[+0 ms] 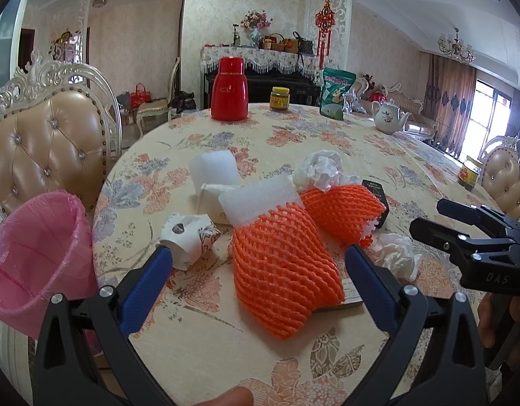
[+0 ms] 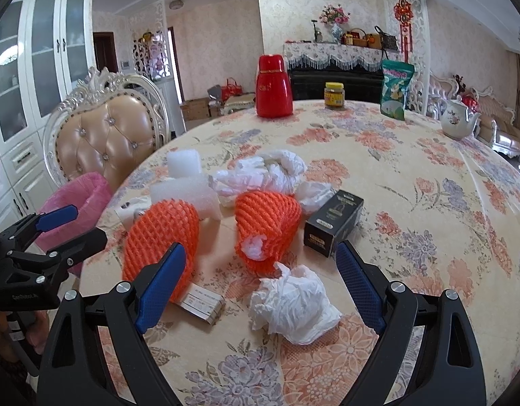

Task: Collect trash
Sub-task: 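Grasp the orange foam net with the left tool while the right tool grasps the white plastic bag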

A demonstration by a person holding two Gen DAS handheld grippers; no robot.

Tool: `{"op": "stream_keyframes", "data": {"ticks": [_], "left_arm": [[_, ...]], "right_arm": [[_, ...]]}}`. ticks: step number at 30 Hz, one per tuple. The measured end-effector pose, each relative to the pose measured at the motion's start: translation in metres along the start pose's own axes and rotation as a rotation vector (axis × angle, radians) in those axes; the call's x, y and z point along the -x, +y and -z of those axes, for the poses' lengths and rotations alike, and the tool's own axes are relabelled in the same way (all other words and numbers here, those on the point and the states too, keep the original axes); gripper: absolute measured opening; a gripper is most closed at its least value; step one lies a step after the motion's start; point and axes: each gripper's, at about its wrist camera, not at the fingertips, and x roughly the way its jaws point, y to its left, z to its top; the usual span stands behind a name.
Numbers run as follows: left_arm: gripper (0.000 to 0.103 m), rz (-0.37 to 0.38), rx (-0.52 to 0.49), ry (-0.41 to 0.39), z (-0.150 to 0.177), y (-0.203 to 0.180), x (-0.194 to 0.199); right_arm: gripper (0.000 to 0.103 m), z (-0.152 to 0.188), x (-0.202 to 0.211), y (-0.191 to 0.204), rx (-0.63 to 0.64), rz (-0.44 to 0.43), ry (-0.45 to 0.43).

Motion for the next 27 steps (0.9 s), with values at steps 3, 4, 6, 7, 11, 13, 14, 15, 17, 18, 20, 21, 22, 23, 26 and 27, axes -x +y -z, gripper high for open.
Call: {"op": "stream_keyframes", "data": {"ticks": [3,4,6,7,11,13,14,15,17,18,20,21,22,23,26,27], "left_arm": [[0.099,0.007,0.003,0.015,0.003,0.000,-0.005],[0.099,0.009,0.004,0.019,0.003,0.000,-0.006],[0.099,0.020,0.008,0.033,0.004,-0.001,-0.011],[0.099,0.025,0.011,0.040,0.004,0.000,-0.013],[0.099,0.060,0.038,0.094,0.007,0.001,-0.028],[0.098,0.075,0.050,0.118,0.009,0.002,-0.036],[0.098,0.084,0.058,0.132,0.010,0.003,-0.040],[0.098,0.097,0.070,0.148,0.011,0.004,-0.045],[0.098,0.109,0.082,0.165,0.013,0.005,-0.051],[0.098,0.117,0.087,0.177,0.014,0.005,-0.056],[0.093,0.134,0.096,0.193,0.014,0.004,-0.062],[0.092,0.148,0.103,0.209,0.014,0.004,-0.067],[0.089,0.150,0.104,0.221,0.014,0.004,-0.071],[0.086,0.151,0.103,0.232,0.015,0.002,-0.074],[0.077,0.154,0.094,0.251,0.016,-0.001,-0.081],[0.072,0.151,0.084,0.256,0.016,-0.002,-0.083]], "right_arm": [[0.085,0.004,-0.009,-0.004,-0.007,0.018,0.042],[0.085,0.005,-0.011,-0.005,-0.009,0.021,0.052],[0.085,0.007,-0.015,-0.007,-0.012,0.032,0.073],[0.085,0.008,-0.018,-0.008,-0.014,0.032,0.086],[0.085,0.013,-0.030,-0.010,0.002,0.079,0.141],[0.085,0.016,-0.033,-0.012,-0.002,0.082,0.160],[0.085,0.017,-0.035,-0.013,-0.004,0.087,0.168],[0.085,0.018,-0.036,-0.015,-0.007,0.087,0.173],[0.085,0.020,-0.039,-0.018,-0.017,0.086,0.189],[0.085,0.021,-0.040,-0.019,-0.019,0.084,0.192],[0.085,0.023,-0.042,-0.020,-0.016,0.083,0.203],[0.084,0.023,-0.043,-0.020,-0.014,0.083,0.207],[0.083,0.024,-0.045,-0.020,-0.011,0.081,0.213],[0.079,0.025,-0.047,-0.019,-0.008,0.081,0.220],[0.065,0.028,-0.051,-0.017,-0.002,0.073,0.237],[0.057,0.028,-0.052,-0.017,0.000,0.070,0.241]]}}
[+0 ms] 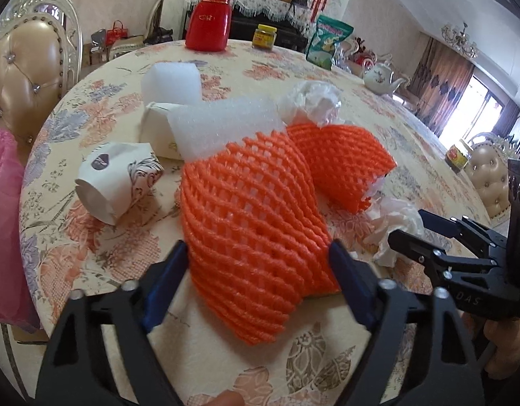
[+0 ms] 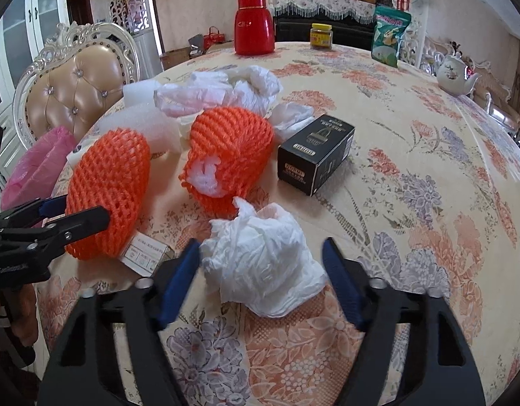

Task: Collect trash
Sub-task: 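Grasp the orange foam net with the left tool while the right tool grasps the white plastic bag, then carry the orange net and white bag in both tools over the pink wastebasket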

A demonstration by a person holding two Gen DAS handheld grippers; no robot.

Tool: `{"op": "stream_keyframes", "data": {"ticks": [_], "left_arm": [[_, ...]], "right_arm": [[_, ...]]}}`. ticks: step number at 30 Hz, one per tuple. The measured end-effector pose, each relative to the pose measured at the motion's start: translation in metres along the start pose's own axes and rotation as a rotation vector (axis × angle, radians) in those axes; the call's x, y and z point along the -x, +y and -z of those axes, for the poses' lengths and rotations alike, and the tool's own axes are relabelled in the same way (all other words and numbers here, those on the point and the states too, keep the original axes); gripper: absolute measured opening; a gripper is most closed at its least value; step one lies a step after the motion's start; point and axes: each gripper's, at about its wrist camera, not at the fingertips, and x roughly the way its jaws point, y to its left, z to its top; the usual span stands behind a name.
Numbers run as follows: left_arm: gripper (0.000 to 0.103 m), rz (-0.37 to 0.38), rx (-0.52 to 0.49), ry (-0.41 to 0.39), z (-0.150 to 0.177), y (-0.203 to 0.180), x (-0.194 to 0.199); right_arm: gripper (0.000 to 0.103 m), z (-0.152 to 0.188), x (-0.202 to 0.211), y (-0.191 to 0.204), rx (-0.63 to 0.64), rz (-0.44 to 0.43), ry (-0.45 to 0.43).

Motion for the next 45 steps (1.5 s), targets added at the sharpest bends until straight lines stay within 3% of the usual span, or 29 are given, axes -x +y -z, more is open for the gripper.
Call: {"op": "stream_keyframes", "data": {"ticks": [2,4,6,10,24,31,45], "left_arm": [[0.057,-0.012,-0.007,-0.003,0.000,-0.001,0.000],[0.048,0.001,-0.013,-0.005,0.000,0.000,0.002],[0.044,0.004,-0.020,-0.007,0.000,0.001,0.004],[0.037,0.015,-0.036,-0.018,0.001,0.001,0.010],[0.035,0.041,-0.108,-0.088,-0.005,-0.010,0.048],[0.036,0.046,-0.097,-0.073,0.007,-0.002,0.057],[0.036,-0.003,-0.049,-0.181,-0.003,0.025,0.100]], "right_arm": [[0.048,0.000,-0.002,0.001,-0.001,-0.014,0.007],[0.040,0.001,-0.002,0.002,0.001,-0.030,0.009],[0.032,0.002,-0.001,0.003,0.001,-0.040,0.006],[0.029,0.004,0.004,0.004,-0.016,-0.054,-0.017],[0.029,-0.012,0.043,-0.001,-0.054,-0.056,-0.128],[0.029,-0.020,0.054,0.005,-0.054,-0.067,-0.164],[0.029,-0.037,0.057,0.036,-0.020,-0.113,-0.202]]}}
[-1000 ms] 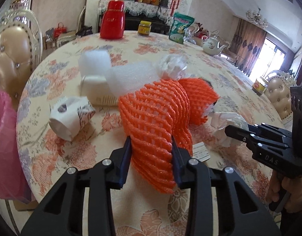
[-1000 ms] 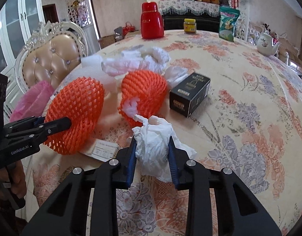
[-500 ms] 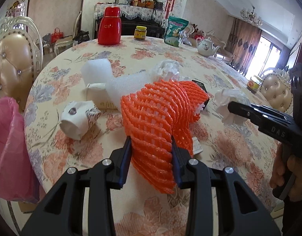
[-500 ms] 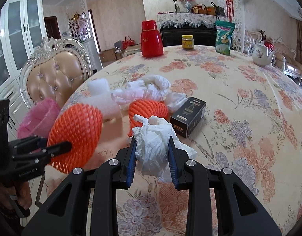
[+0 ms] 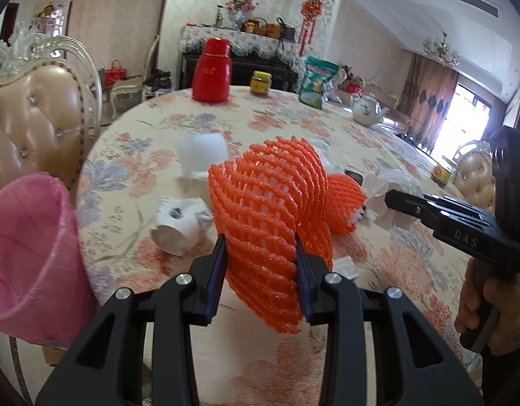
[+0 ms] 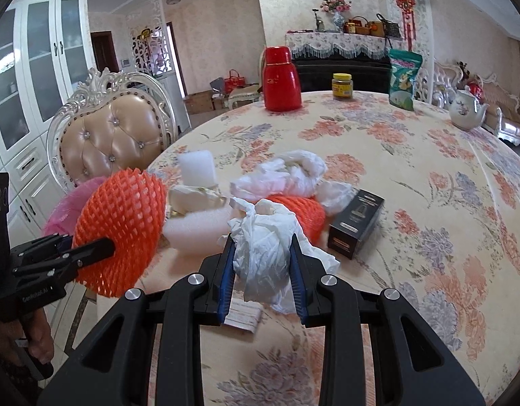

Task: Collect trash
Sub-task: 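Carry the orange net and white bag in both tools over the pink wastebasket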

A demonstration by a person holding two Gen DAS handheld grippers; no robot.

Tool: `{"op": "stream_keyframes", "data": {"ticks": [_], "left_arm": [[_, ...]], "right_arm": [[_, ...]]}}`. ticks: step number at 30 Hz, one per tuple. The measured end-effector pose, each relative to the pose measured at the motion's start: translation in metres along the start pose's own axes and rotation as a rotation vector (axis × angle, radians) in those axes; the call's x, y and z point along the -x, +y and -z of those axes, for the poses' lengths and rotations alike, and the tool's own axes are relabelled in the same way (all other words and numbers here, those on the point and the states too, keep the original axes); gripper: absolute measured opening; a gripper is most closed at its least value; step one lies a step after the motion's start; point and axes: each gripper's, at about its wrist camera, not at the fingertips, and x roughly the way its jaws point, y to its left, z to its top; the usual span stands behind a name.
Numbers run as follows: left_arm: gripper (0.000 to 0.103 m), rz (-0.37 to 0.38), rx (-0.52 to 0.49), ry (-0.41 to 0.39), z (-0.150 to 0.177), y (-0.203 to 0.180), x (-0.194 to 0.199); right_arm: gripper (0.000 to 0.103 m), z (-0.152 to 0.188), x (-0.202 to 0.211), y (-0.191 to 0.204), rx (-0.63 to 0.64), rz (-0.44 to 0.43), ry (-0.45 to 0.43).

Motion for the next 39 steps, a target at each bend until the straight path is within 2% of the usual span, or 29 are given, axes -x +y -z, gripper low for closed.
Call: {"op": "stream_keyframes", "data": {"ticks": [4,11,24,32,39], "left_arm": [[0.036,-0.041,0.021,-0.036,-0.010,0.019,0.014],[0.036,-0.157,0.051,-0.099,-0.025,0.068,0.044],[0.037,-0.373,0.143,-0.154,-0.028,0.160,0.108],[0.038,-0.452,0.204,-0.160,-0.019,0.202,0.132],[0.038,-0.488,0.257,-0.152,-0.010,0.231,0.139]], "right_arm": [[0.029,-0.010,-0.003,0.015,0.024,-0.027,-0.015],[0.029,-0.030,-0.018,0.053,0.067,-0.105,-0.022],[0.029,-0.066,-0.057,0.151,0.176,-0.279,-0.011],[0.030,-0.080,-0.081,0.210,0.257,-0.364,0.010],[0.030,-0.087,-0.098,0.263,0.309,-0.433,0.033]]}}
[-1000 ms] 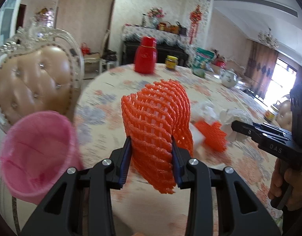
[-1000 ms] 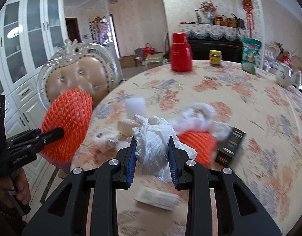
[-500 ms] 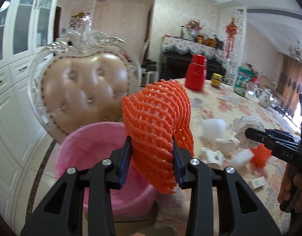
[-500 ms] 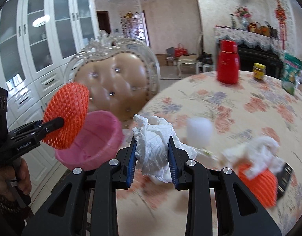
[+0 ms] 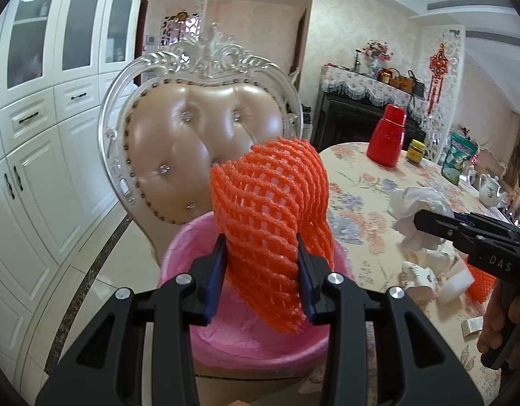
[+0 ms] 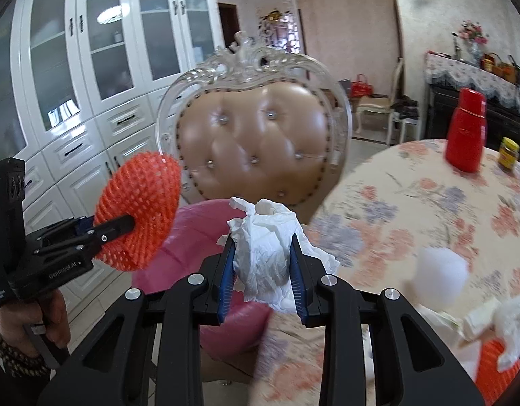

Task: Collect trash
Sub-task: 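Carry the orange net and white bag in both tools over the pink wastebasket, then open both tools to drop the net and bag into the wastebasket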

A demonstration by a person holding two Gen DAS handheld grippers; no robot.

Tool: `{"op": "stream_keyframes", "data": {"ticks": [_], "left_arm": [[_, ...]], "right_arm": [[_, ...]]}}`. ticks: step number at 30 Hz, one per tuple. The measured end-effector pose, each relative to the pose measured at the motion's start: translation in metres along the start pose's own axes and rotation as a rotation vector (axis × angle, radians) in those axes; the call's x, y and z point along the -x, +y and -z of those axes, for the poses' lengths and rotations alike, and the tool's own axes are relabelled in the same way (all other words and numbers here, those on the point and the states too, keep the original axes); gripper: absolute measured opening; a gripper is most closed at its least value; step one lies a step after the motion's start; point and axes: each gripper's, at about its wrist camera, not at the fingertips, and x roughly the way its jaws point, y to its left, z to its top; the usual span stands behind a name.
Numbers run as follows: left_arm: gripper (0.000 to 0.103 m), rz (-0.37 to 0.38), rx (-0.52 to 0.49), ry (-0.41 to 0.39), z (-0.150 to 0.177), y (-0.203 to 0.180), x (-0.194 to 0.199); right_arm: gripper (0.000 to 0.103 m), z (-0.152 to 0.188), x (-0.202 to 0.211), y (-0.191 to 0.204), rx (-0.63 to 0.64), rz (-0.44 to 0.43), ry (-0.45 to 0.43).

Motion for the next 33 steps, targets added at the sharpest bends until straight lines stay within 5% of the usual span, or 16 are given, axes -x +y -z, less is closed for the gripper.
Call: {"op": "stream_keyframes", "data": {"ticks": [12,14,16,18,33], "left_arm": [[0.038,-0.036,0.048,0.003,-0.001,0.031,-0.004],[0.045,-0.032,0.053,0.005,-0.001,0.034,-0.004],[0.054,-0.025,0.058,0.006,-0.001,0.036,-0.006],[0.058,-0.019,0.060,0.005,-0.001,0.036,-0.007],[0.070,0.042,0.060,0.028,0.010,0.009,-0.015]], "right_arm": [[0.030,-0.019,-0.047,0.034,0.058,-0.069,0.046],[0.032,-0.020,-0.053,0.037,0.064,-0.073,0.050],[0.041,-0.020,-0.058,0.037,0.063,-0.080,0.058],[0.063,-0.020,-0.062,0.036,0.064,-0.077,0.061],[0.074,-0.004,-0.032,0.000,0.018,0.027,0.025]]}}
